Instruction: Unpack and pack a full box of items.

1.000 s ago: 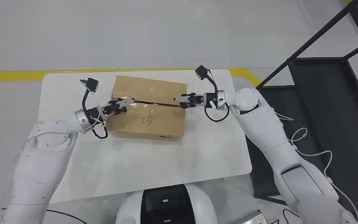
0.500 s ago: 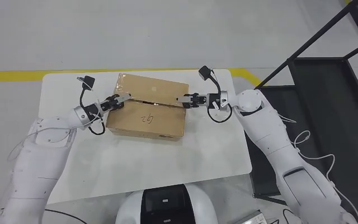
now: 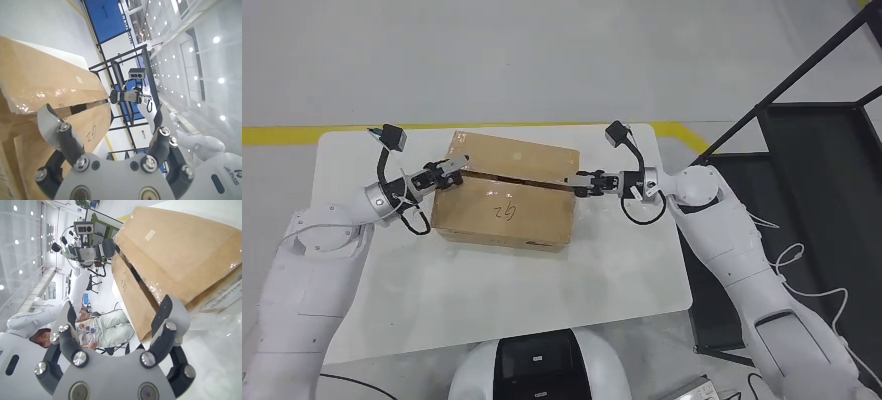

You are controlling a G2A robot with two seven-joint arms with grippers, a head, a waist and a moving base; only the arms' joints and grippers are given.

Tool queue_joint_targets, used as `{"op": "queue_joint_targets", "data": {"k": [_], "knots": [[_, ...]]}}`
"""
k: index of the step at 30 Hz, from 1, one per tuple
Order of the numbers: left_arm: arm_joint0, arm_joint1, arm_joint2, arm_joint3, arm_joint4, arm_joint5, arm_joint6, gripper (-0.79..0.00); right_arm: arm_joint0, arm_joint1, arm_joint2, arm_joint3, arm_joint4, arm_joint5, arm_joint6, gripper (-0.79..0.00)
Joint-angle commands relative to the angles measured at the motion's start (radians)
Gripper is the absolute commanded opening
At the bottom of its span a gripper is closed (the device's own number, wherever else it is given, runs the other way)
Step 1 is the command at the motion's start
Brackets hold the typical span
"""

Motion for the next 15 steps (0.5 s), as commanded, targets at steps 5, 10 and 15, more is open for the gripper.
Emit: {"op": "queue_joint_targets", "data": {"k": [5, 10, 15], "knots": [[-0.05, -0.008, 0.039, 0.08, 0.111, 0.037, 0.069, 0.0, -0.008, 0.002, -0.002, -0.012, 0.001, 0.006, -0.003, 0.0], [-0.071, -0.011, 0.052, 0.111, 0.13, 0.048, 0.071, 0.0, -0.023, 0.009, 0.016, -0.022, 0.001, 0.005, 0.0, 0.0], [-0.077, -0.009, 0.054, 0.111, 0.144, 0.056, 0.051, 0.0, -0.035, 0.015, 0.033, -0.042, 0.002, 0.01, 0.001, 0.0]]}}
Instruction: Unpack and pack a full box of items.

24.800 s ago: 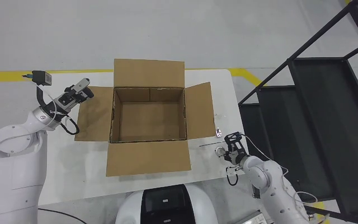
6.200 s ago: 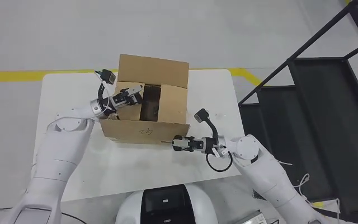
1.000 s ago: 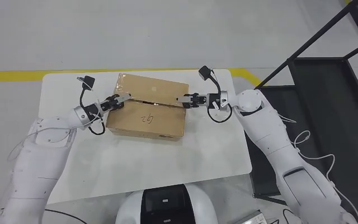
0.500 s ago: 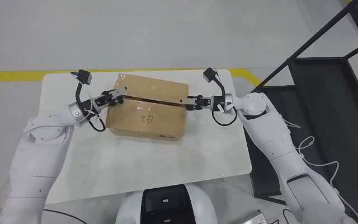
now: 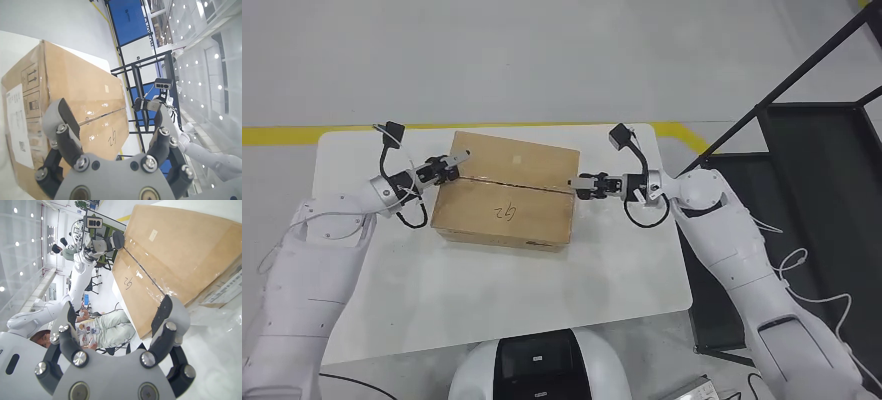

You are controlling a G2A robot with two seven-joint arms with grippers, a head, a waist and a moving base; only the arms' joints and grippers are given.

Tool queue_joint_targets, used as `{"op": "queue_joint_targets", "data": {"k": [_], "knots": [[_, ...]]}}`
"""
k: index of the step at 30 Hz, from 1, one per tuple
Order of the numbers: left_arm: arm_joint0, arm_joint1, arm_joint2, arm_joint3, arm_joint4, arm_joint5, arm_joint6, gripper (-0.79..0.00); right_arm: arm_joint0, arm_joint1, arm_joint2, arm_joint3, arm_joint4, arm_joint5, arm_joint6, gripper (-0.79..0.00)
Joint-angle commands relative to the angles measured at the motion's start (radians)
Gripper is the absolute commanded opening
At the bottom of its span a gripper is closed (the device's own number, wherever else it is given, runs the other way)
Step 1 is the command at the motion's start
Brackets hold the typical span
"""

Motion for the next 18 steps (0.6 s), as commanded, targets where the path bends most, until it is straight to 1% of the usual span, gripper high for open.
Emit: {"op": "queue_joint_targets", "data": {"k": [1, 6, 10, 12, 18], "knots": [[0.0, 0.001, -0.003, -0.005, 0.003, 0.004, -0.007, 0.0, -0.004, 0.002, 0.007, -0.009, 0.001, 0.001, 0.001, 0.0], [0.007, 0.006, -0.013, -0.029, 0.023, 0.015, -0.017, 0.0, -0.02, 0.011, 0.034, -0.032, 0.006, 0.005, 0.002, 0.0], [0.013, 0.008, -0.016, -0.041, 0.03, 0.02, -0.025, 0.0, -0.055, 0.025, 0.077, -0.06, 0.008, 0.012, 0.009, 0.0], [0.013, 0.008, -0.016, -0.041, 0.03, 0.02, -0.025, 0.0, -0.081, 0.034, 0.104, -0.078, -0.014, 0.022, 0.015, 0.0], [0.013, 0.008, -0.016, -0.041, 0.03, 0.02, -0.025, 0.0, -0.195, 0.068, 0.192, -0.134, -0.151, 0.065, 0.021, 0.0]]}}
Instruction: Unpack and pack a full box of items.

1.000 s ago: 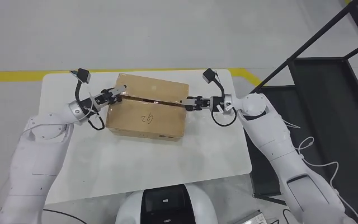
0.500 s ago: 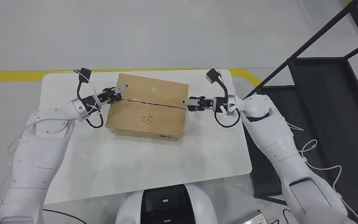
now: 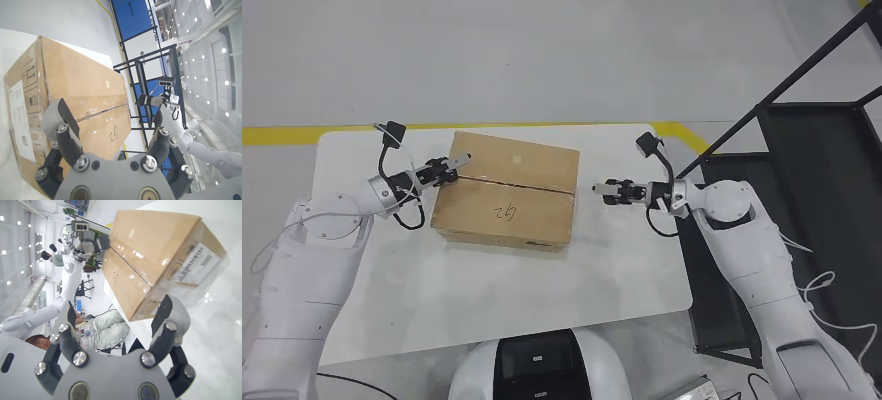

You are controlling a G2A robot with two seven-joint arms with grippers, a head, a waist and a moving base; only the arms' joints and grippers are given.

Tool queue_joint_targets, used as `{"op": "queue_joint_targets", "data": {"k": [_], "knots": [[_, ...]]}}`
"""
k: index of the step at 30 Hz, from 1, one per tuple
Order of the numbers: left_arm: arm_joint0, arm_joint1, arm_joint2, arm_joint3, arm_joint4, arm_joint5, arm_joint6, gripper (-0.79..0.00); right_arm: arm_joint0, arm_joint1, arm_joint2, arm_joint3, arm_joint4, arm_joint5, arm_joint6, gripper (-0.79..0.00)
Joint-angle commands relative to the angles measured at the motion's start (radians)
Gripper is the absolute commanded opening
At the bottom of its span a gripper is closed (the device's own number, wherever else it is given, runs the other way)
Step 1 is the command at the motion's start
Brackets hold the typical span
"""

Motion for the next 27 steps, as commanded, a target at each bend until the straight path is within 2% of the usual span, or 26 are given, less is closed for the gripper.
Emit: {"op": "queue_joint_targets", "data": {"k": [1, 9, 12, 14, 27], "knots": [[0.0, 0.0, 0.0, 0.0, 0.0, 0.0, 0.0, 0.0, -0.035, 0.01, 0.019, -0.015, -0.066, 0.004, 0.01, 0.0], [0.0, 0.0, 0.0, 0.0, 0.0, 0.0, 0.0, 0.0, -0.109, 0.037, 0.041, -0.025, -0.277, -0.082, 0.042, 0.0], [0.0, 0.0, 0.0, 0.0, 0.0, 0.0, 0.0, 0.0, -0.111, 0.044, 0.04, -0.016, -0.372, -0.068, 0.032, 0.0], [0.0, 0.0, 0.0, 0.0, 0.0, 0.0, 0.0, 0.0, -0.113, 0.043, 0.042, -0.023, -0.329, -0.077, 0.002, 0.0], [0.0, 0.0, 0.0, 0.0, 0.0, 0.0, 0.0, 0.0, -0.112, 0.045, 0.043, -0.032, -0.351, -0.068, -0.008, 0.0]]}}
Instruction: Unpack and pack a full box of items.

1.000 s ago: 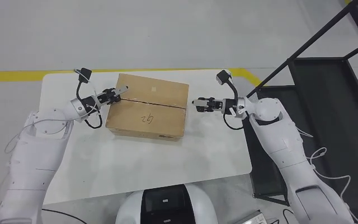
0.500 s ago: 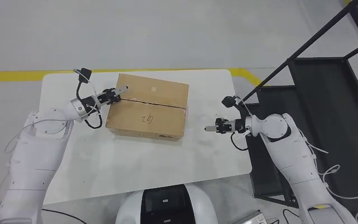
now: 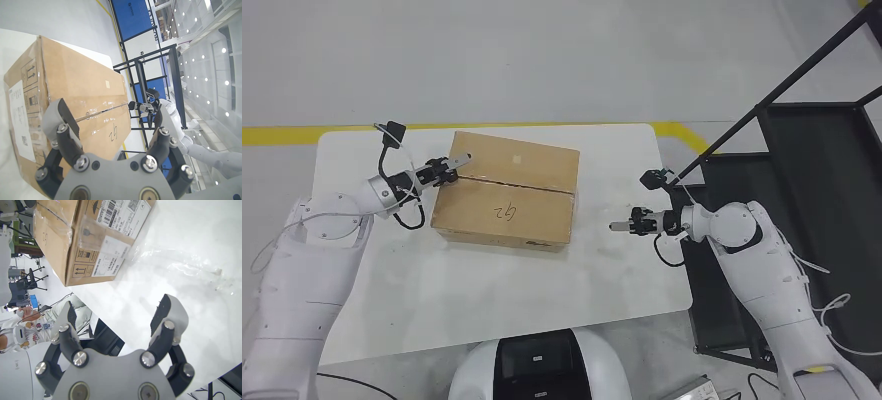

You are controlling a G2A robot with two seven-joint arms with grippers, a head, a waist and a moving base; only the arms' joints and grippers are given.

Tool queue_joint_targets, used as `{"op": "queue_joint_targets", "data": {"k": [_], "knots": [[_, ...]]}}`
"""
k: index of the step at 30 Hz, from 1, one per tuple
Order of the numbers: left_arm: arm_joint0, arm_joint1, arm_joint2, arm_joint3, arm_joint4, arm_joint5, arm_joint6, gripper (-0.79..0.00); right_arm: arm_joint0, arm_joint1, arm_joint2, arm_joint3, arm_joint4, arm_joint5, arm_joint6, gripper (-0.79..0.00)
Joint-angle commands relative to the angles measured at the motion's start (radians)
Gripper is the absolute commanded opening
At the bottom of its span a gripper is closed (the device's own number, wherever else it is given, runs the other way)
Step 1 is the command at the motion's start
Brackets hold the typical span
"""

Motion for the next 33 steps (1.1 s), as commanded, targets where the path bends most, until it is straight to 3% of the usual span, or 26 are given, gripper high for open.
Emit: {"op": "queue_joint_targets", "data": {"k": [1, 8, 14, 21, 33], "knots": [[0.0, 0.0, 0.0, 0.0, 0.0, 0.0, 0.0, 0.0, 0.0, 0.0, 0.0, 0.0, 0.0, 0.0, 0.0, 0.0], [0.0, 0.0, 0.0, 0.0, 0.0, 0.0, 0.0, 0.0, 0.026, -0.01, -0.077, 0.054, -0.212, 0.021, -0.184, 0.0], [0.0, 0.0, 0.0, 0.0, 0.0, 0.0, 0.0, 0.0, 0.091, -0.037, -0.204, 0.177, -0.436, 0.16, -0.339, 0.0], [0.0, 0.0, 0.0, 0.0, 0.0, 0.0, 0.0, 0.0, 0.166, -0.078, -0.289, 0.318, -0.431, 0.278, -0.45, 0.0], [0.0, 0.0, 0.0, 0.0, 0.0, 0.0, 0.0, 0.0, 0.214, -0.104, -0.352, 0.358, -0.562, 0.412, -0.504, -0.034]]}}
